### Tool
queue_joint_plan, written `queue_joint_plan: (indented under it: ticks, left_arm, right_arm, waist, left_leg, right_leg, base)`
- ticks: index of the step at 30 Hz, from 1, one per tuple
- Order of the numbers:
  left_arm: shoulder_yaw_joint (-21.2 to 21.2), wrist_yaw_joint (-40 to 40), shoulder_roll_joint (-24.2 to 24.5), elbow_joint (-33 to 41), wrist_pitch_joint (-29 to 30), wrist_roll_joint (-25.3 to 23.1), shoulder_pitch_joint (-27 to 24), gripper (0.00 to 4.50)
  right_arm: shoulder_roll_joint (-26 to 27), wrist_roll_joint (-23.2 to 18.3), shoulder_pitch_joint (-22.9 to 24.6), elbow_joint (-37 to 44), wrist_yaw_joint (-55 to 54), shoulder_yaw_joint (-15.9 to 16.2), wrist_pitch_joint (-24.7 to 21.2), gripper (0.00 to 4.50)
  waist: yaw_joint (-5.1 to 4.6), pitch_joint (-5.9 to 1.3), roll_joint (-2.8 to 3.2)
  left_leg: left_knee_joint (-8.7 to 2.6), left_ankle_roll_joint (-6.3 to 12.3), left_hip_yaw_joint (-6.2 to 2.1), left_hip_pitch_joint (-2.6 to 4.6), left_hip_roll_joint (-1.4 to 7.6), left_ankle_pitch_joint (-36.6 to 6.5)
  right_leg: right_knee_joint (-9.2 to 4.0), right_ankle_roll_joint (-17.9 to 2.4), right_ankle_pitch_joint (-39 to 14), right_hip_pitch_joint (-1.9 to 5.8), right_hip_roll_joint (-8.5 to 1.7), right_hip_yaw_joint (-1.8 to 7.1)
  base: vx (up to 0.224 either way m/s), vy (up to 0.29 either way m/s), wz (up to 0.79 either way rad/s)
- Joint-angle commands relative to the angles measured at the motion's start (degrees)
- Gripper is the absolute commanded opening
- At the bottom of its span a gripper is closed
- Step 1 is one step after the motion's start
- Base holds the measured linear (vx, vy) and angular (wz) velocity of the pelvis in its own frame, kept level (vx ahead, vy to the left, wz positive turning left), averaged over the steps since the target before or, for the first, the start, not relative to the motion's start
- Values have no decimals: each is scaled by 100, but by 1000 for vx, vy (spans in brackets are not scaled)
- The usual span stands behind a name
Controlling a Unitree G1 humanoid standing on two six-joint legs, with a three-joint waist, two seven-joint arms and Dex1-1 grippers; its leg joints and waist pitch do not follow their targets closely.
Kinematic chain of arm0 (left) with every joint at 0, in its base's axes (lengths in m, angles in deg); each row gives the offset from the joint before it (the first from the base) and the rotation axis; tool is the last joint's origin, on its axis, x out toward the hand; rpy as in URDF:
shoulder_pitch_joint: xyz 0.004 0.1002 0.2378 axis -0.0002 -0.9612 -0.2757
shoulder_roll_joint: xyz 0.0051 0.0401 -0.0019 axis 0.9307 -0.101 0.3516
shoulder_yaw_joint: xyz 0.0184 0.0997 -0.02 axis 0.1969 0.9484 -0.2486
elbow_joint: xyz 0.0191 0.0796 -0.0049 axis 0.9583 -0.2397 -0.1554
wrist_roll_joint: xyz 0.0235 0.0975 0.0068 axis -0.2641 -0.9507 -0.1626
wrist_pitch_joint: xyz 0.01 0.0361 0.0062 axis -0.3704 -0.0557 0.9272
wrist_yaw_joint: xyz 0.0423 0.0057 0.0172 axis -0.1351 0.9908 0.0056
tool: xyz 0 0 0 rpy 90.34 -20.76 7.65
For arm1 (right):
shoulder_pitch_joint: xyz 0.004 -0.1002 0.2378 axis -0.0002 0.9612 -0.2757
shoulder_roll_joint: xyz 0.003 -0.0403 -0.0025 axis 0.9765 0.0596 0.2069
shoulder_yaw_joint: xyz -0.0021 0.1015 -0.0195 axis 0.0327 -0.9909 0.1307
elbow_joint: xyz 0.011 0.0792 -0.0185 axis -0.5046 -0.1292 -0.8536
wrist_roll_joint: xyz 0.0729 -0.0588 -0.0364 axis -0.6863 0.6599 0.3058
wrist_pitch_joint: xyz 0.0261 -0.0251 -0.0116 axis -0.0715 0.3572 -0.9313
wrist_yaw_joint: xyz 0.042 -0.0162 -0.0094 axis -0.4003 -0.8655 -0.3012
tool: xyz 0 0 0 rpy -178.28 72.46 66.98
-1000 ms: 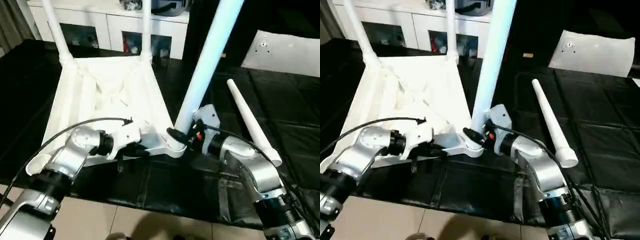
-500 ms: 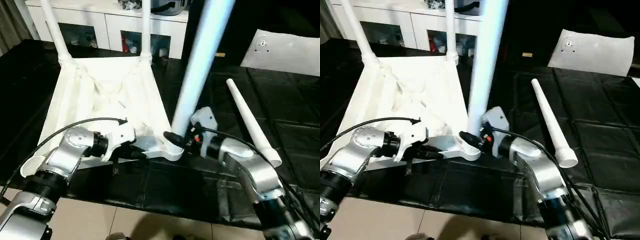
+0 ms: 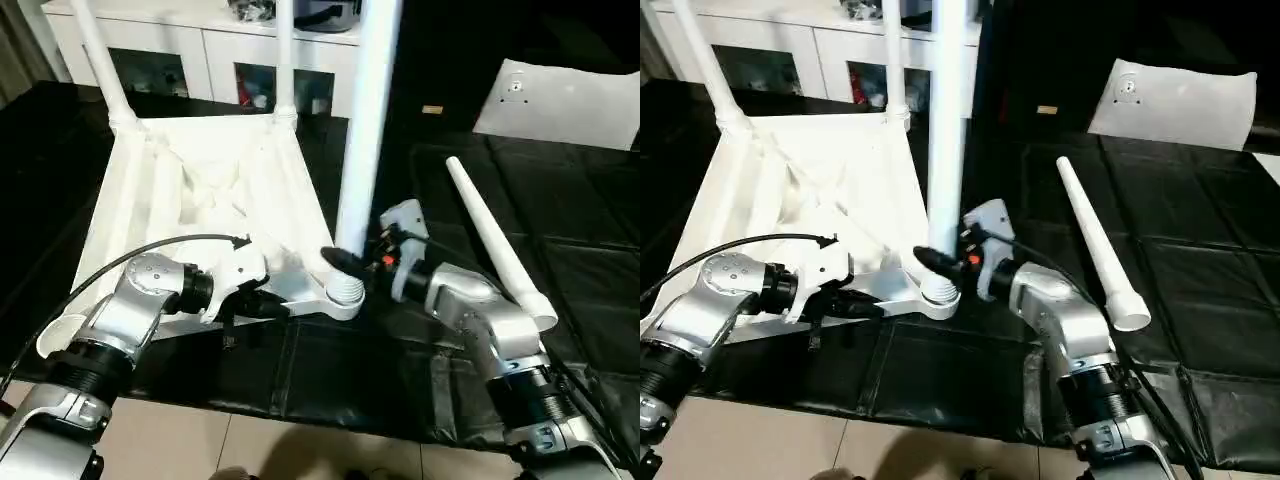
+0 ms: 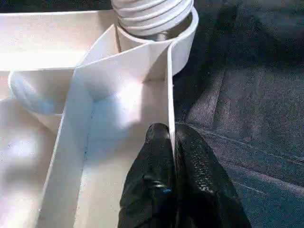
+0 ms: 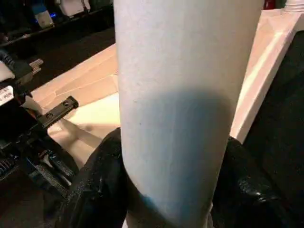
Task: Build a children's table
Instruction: Insert table leg to table base
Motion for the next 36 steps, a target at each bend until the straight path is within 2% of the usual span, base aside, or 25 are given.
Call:
queue_joint_plan:
  ticks: [1, 2, 6, 8, 9, 10, 11, 12, 13, 17, 19, 22, 26, 27, 28, 29, 31, 32, 36]
  left_arm:
    - [-52, 142, -112, 233, -86, 216, 13, 0]
    - [-55, 137, -111, 233, -87, 213, 11, 0]
    - [-92, 27, -127, 182, -124, 159, 21, 0]
    - [-100, 19, -131, 168, -125, 158, 29, 0]
    - [-106, 19, -130, 160, -127, 159, 32, 0]
    - [-109, 19, -130, 158, -129, 159, 32, 0]
    - [-123, -30, -145, 124, -147, 138, 57, 0]
    - [-124, -32, -145, 123, -148, 137, 58, 0]
    - [-131, -81, -159, 104, -163, 116, 70, 0]
    - [-168, -211, -228, -45, -247, 41, 128, 0]
    - [-173, -232, -238, -67, -263, 34, 136, 0]
    - [-177, -256, -251, -79, -266, 27, 144, 0]
    - [-165, -246, -236, -89, -295, -29, 155, 0]
    - [-164, -238, -227, -100, -312, -41, 157, 0]
    - [-163, -237, -225, -100, -318, -47, 154, 0]
    - [-158, -232, -212, -107, -333, -59, 154, 0]
    - [-153, -228, -200, -104, -343, -70, 148, 0]
    - [-146, -224, -189, -90, -351, -83, 133, 0]
    - [-128, -213, -185, -29, -334, -91, 100, 0]
  right_arm:
    - [-93, -3, 249, -23, -76, -206, -68, 191]
    - [-96, -7, 275, -10, -75, -216, -67, 191]
    - [-99, -91, 776, 232, -138, -356, 96, 191]
    - [-77, -134, 886, 306, -152, -399, 125, 191]
    - [-61, -154, 949, 350, -167, -421, 148, 191]
    - [-58, -160, 970, 366, -178, -424, 158, 191]
    - [-25, -117, 1150, 409, -253, -454, 374, 191]
    - [-24, -116, 1154, 410, -256, -455, 380, 191]
    - [-7, -89, 1228, 427, -296, -470, 488, 191]
    - [58, 69, 1472, 449, -407, -475, 983, 191]
    - [65, 89, 1507, 442, -419, -469, 1077, 191]
    - [82, 111, 1552, 411, -434, -450, 1189, 191]
    - [-260, 791, 1566, 413, -328, 171, 1566, 191]
    - [-342, 958, 1532, 417, -291, 321, 1620, 191]
    - [-387, 1046, 1515, 419, -268, 395, 1650, 191]
    - [-454, 1175, 1459, 409, -205, 526, 1681, 190]
    - [-487, 1234, 1412, 407, -154, 603, 1682, 190]
    - [-502, 1245, 1346, 397, -93, 653, 1656, 190]
    - [-557, 1250, 1265, 319, -4, 743, 1698, 190]
  waist:
    - [56, -435, 30]
    - [70, -440, 25]
    - [144, -434, 76]
    - [160, -442, 68]
    - [166, -442, 108]
    - [160, -436, 94]
    - [168, -438, 121]
    - [173, -435, 115]
    - [169, -442, 109]
    - [170, -426, 135]
    - [172, -427, 122]
    - [177, -431, 132]
    - [173, -423, 122]
    - [170, -416, 125]
    - [164, -414, 98]
    - [161, -409, 104]
    - [150, -408, 101]
    - [135, -410, 61]
    - [124, -407, 83]
  left_leg:
    - [-403, 167, -100, -3, 326, -821]
    - [-403, 176, -99, 1, 334, -804]
    - [-412, 158, -97, 16, 335, -881]
    - [-420, 161, -104, 11, 330, -908]
    - [-423, 150, -111, 11, 329, -921]
    - [-423, 145, -104, 13, 327, -958]
    - [-424, 120, -108, 9, 323, -1014]
    - [-421, 114, -106, 25, 324, -1057]
    - [-431, 114, -118, 11, 324, -1057]
    - [-428, 111, -116, 28, 308, -1218]
    - [-430, 132, -124, 23, 302, -1231]
    - [-437, 153, -129, 16, 311, -1213]
    - [-439, 137, -125, 11, 308, -1218]
    - [-436, 156, -123, 17, 297, -1253]
    - [-432, 159, -118, 15, 293, -1270]
    - [-426, 173, -119, 17, 277, -1272]
    - [-424, 187, -125, 23, 283, -1306]
    - [-424, 203, -123, 25, 289, -1327]
    - [-431, 226, -131, 30, 304, -1346]
  right_leg:
    - [-448, -653, -2069, 352, -545, 410]
    - [-446, -631, -2040, 349, -540, 410]
    - [-475, -581, -2124, 339, -548, 405]
    - [-474, -564, -2173, 341, -541, 396]
    - [-477, -561, -2192, 344, -541, 394]
    - [-498, -543, -2242, 334, -535, 391]
    - [-524, -494, -2336, 336, -544, 388]
    - [-533, -483, -2377, 323, -544, 383]
    - [-521, -479, -2370, 343, -542, 377]
    - [-579, -412, -2598, 317, -543, 363]
    - [-589, -373, -2717, 327, -542, 357]
    - [-578, -367, -2655, 326, -537, 359]
    - [-573, -327, -2684, 324, -533, 358]
    - [-588, -306, -2772, 320, -533, 356]
    - [-602, -273, -2851, 321, -532, 350]
    - [-625, -199, -3023, 321, -534, 341]
    - [-636, -165, -3097, 313, -534, 338]
    - [-641, -155, -3107, 309, -528, 333]
    - [-628, -192, -3033, 296, -529, 339]
  base:
    - [0, 0, 0]
    - [0, 0, 0]
    - [0, 0, 0]
    - [0, 0, 0]
    - [0, 0, 0]
    - [0, 0, 0]
    - [0, 0, 0]
    - [0, 0, 0]
    - [0, 0, 0]
    - [0, 0, 0]
    - [0, 0, 0]
    - [0, 0, 0]
    - [0, 0, 0]
    - [0, 0, 0]
    - [0, 0, 0]
    - [0, 0, 0]
    - [0, 0, 0]
    - [0, 0, 0]
    - [0, 0, 0]
